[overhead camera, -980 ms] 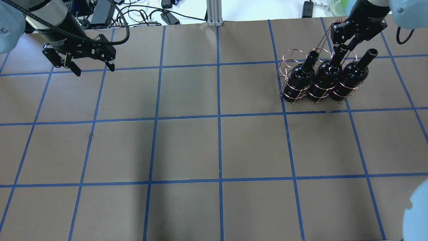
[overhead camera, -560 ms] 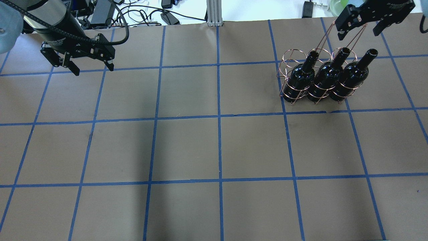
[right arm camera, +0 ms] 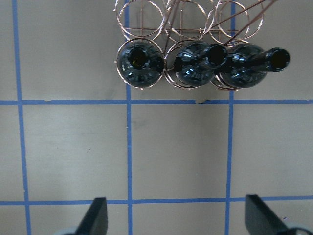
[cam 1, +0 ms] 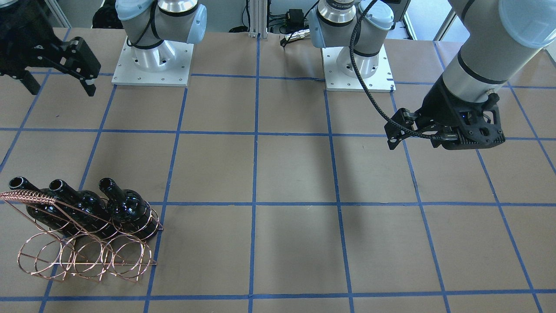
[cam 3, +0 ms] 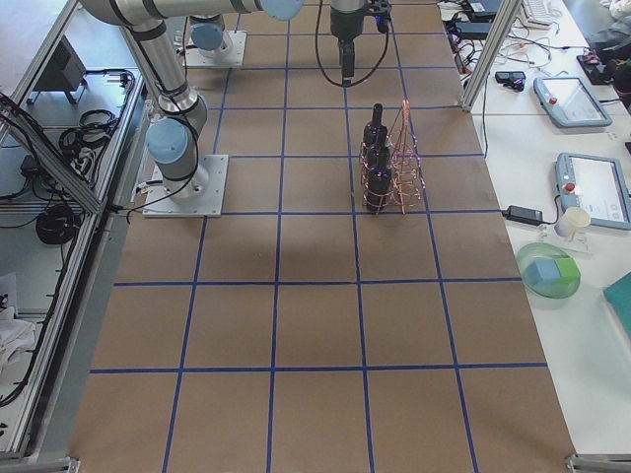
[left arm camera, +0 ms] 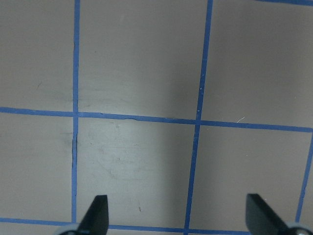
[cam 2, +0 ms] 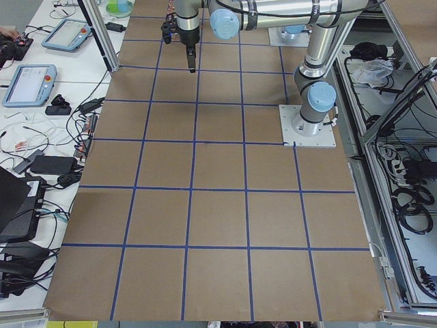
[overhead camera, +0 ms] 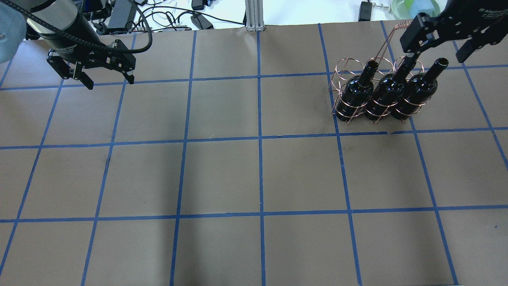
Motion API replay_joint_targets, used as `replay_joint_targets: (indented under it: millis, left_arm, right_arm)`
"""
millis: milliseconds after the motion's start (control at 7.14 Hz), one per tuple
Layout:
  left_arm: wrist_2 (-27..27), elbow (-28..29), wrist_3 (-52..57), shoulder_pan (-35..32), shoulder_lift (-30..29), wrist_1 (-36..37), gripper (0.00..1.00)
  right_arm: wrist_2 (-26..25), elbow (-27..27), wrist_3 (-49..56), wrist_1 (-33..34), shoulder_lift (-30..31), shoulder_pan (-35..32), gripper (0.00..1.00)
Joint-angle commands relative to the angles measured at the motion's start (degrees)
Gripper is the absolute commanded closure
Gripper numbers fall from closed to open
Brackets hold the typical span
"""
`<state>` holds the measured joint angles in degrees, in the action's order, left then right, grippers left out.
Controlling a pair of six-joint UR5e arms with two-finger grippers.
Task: Place wine into wine basket
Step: 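Open the right gripper and raise it away from the rack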
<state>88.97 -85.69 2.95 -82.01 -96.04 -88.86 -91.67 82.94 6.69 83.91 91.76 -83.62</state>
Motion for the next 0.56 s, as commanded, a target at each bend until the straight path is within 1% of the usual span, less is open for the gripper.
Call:
replay_joint_targets:
  millis: [0, 280, 420]
  left_arm:
    - [-0.46, 0.00, 0.04, -0.17, 0.67, 0.00, 0.00]
    - [-0.81, 0.00, -0.05, -0.43, 1.56, 0.00, 0.00]
    - [-0.82, 0.00, -0.14, -1.22, 1.99, 0.09, 0.00]
  right_arm:
    - [0.08, 0.03, -7.64, 1.06, -0.88, -7.33, 0.00]
    - [0.43, 0.03, -7.22, 6.14, -2.46, -7.52, 0.00]
    - [0.61, 0.12, -6.69, 6.70, -2.90, -7.52, 0.00]
